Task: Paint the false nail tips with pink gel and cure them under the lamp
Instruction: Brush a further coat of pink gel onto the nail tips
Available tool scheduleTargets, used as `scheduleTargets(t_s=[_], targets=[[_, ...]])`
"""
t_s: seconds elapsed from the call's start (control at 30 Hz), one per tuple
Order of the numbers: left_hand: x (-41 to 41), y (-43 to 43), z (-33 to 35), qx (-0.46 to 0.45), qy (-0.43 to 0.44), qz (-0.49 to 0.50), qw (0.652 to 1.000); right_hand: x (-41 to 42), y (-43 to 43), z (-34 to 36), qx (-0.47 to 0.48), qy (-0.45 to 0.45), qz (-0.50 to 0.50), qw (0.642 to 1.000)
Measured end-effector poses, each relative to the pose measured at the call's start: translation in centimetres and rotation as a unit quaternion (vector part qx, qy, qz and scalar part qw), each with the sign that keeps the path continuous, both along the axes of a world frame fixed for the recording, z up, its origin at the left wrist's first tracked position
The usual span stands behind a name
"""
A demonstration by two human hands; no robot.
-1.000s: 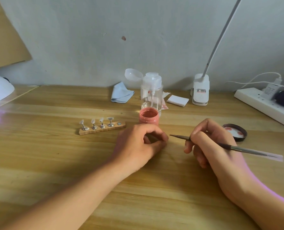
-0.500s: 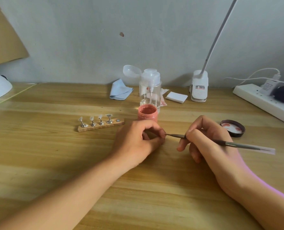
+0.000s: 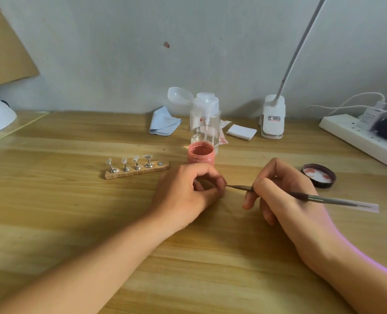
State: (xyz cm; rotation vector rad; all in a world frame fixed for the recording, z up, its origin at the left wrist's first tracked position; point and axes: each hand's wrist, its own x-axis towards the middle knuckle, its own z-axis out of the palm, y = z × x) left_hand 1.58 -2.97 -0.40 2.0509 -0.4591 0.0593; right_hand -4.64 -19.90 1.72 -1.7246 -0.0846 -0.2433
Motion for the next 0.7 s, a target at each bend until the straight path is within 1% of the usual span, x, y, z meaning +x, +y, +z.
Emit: scheduleTargets(t_s=[0.7], targets=[[0.01, 0.06, -0.02, 0.012, -0.005, 0.005, 1.000, 0.18, -0.07, -0.07, -0.008, -0.012, 0.010, 1.000]])
